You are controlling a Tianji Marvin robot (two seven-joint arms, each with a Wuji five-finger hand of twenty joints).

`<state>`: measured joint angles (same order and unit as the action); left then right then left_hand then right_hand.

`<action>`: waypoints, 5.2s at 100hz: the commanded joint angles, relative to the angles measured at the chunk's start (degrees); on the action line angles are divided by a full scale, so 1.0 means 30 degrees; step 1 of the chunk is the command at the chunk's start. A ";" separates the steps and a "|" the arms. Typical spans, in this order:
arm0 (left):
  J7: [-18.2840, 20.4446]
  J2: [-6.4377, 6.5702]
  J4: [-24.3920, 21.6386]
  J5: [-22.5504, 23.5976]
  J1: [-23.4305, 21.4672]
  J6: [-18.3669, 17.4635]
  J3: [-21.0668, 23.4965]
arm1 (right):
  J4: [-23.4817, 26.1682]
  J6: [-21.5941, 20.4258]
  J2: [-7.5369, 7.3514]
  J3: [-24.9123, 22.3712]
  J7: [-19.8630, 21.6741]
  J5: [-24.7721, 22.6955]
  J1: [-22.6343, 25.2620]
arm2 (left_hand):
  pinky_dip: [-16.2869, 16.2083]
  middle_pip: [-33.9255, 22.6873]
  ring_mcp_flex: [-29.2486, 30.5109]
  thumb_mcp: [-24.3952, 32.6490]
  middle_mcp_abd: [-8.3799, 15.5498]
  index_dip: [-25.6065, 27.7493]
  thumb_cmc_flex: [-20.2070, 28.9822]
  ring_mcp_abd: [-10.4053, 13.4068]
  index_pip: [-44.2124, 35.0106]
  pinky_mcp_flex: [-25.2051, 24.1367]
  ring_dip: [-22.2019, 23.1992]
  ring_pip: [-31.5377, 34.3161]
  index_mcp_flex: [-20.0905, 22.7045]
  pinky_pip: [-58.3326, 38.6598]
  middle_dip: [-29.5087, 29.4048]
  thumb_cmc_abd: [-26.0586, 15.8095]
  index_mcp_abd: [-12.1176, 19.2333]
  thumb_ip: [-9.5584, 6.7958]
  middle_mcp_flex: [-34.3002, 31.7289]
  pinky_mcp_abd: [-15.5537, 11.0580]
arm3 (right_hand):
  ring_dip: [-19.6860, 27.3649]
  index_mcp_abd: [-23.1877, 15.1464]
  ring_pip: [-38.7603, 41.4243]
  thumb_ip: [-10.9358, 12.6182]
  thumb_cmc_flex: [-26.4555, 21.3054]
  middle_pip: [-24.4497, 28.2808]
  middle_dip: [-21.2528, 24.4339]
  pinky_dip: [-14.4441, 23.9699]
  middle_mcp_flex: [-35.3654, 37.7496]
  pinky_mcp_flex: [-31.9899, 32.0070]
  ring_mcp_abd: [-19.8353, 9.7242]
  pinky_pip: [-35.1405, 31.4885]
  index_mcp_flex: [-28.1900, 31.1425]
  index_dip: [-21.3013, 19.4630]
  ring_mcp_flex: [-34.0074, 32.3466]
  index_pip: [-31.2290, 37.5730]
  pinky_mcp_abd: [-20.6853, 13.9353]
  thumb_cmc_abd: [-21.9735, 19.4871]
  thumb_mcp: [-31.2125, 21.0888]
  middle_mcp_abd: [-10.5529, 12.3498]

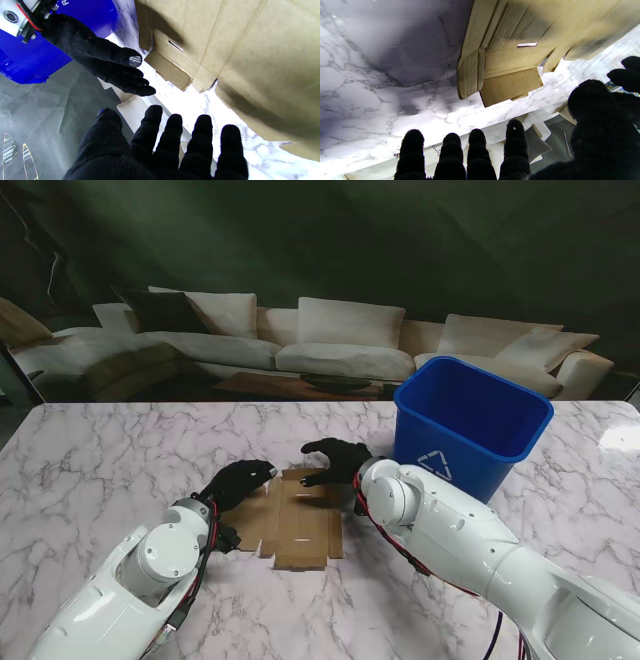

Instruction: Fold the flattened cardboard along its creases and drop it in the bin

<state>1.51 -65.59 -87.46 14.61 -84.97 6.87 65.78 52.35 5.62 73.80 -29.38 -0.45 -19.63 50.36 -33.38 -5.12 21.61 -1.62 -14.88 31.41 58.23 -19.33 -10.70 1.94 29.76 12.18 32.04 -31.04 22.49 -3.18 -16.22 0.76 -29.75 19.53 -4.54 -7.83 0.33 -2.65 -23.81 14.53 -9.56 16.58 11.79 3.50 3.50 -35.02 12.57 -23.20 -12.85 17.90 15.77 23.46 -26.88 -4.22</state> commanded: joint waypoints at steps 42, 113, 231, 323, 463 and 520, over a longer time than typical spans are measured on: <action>0.0227 -0.0043 -0.0022 -0.0055 -0.0045 -0.0066 0.0004 | -0.2415 -0.0269 0.1526 0.1362 -0.0478 0.0288 -0.0873 | -0.0304 0.0081 0.0021 -0.0141 0.0038 0.0084 -0.0331 0.0071 0.0002 -0.0168 0.0173 0.0101 0.0220 0.0416 -0.0031 -0.0961 0.0034 -0.0018 0.0371 0.0214 | 0.0381 0.0339 -0.0406 -0.0539 -0.0719 0.1006 -0.0450 -0.0854 -0.0552 0.0116 0.0446 -0.0528 0.1229 -0.4869 -0.0171 0.5193 0.0005 0.2180 -0.1073 -0.0626; 0.0177 -0.0066 0.0089 -0.0097 0.0021 -0.0083 -0.0064 | -0.3644 -0.0888 0.2321 0.1685 -0.2401 -0.0186 -0.0626 | -0.0317 0.0082 0.0034 -0.0144 0.0049 0.0084 -0.0328 0.0079 0.0001 -0.0159 0.0178 0.0109 0.0216 0.0426 -0.0032 -0.0962 0.0048 -0.0018 0.0384 0.0231 | -0.4658 -0.3246 0.6116 -0.2477 -0.4333 0.8850 -0.5959 -0.0808 0.5753 -0.1676 0.0612 -0.5768 0.8481 -0.6818 -0.5329 1.6544 0.0820 0.1415 -0.4006 0.0041; 0.0021 -0.0086 0.0006 -0.0070 -0.0080 -0.0171 0.0132 | 0.1173 0.2558 0.0465 0.0262 -0.2966 -0.2407 0.1703 | -0.0331 0.0085 0.0013 -0.0142 0.0075 0.0086 -0.0337 0.0100 0.0006 -0.0163 0.0183 0.0103 0.0191 0.0436 -0.0027 -0.0976 0.0039 -0.0019 0.0399 0.0236 | -1.0836 -0.1261 2.5156 -0.1459 -0.6653 1.7756 -0.6792 0.4156 1.5435 -1.7023 -0.1757 -1.7284 0.7972 -0.9665 -2.0965 1.9114 0.2068 0.6123 -1.0369 -0.1598; -0.0200 -0.0086 -0.0128 0.0173 -0.0265 -0.0305 0.0480 | 0.6223 1.0639 -0.0299 -0.1865 -0.2372 -0.2690 0.5120 | -0.0325 0.0079 0.0026 -0.0135 0.0057 0.0091 -0.0329 0.0088 -0.0005 -0.0163 0.0182 0.0102 0.0214 0.0461 -0.0025 -0.0958 0.0066 -0.0020 0.0373 0.0208 | -0.7274 0.3090 1.2701 0.0002 -0.2274 1.0588 -0.4469 0.1954 0.9529 -1.0415 0.2356 -1.2440 0.4274 -0.4281 -1.5204 0.8139 0.3899 -0.2314 -0.0781 -0.1854; -0.0752 -0.0164 -0.0004 0.0557 -0.0378 -0.0134 0.0926 | 1.1857 0.0176 -0.4019 -0.3808 0.1691 -0.8195 0.9782 | -0.0331 0.0086 0.0004 -0.0126 0.0065 0.0094 -0.0319 0.0093 -0.0006 -0.0169 0.0175 0.0081 0.0211 0.0526 -0.0029 -0.0968 0.0068 -0.0026 0.0391 0.0209 | 0.0945 0.3730 -0.0307 0.0115 -0.1286 0.2397 -0.0961 -0.4395 0.2137 0.0335 -0.1182 -0.1543 0.3404 -0.0030 -0.1248 0.1487 -0.3635 -0.5264 0.3110 -0.0269; -0.0494 -0.0058 0.0980 0.1546 0.0467 0.1246 0.1403 | 1.0687 0.1837 -0.3851 -0.2872 0.2029 -0.6946 0.9270 | -0.0269 0.0495 -0.0212 -0.0156 -0.0055 0.0070 -0.0402 0.0287 0.0031 -0.0117 -0.0136 -0.0283 0.0154 0.0578 -0.0536 -0.0940 0.0102 -0.0006 0.0987 0.0055 | 0.0845 0.3777 -0.0396 0.0157 -0.1689 0.2739 -0.1264 -0.4556 0.2346 0.0117 -0.0993 -0.1551 0.3655 -0.0122 -0.1403 0.1942 -0.3419 -0.5404 0.3441 -0.0514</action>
<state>-1.38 -66.10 -85.79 18.62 -85.02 10.49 69.62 86.05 10.71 62.47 -38.34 4.98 -40.49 77.49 -33.38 -5.00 21.61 -1.62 -14.88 31.42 58.21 -19.33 -10.70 1.92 29.76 12.18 32.04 -31.04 22.49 -3.18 -16.23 0.76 -29.73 19.53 -2.08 1.93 0.40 -3.04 -28.61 21.12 -12.40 3.30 16.68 4.53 0.76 -39.40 21.02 -24.36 -15.93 22.04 4.62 8.98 -17.88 -3.35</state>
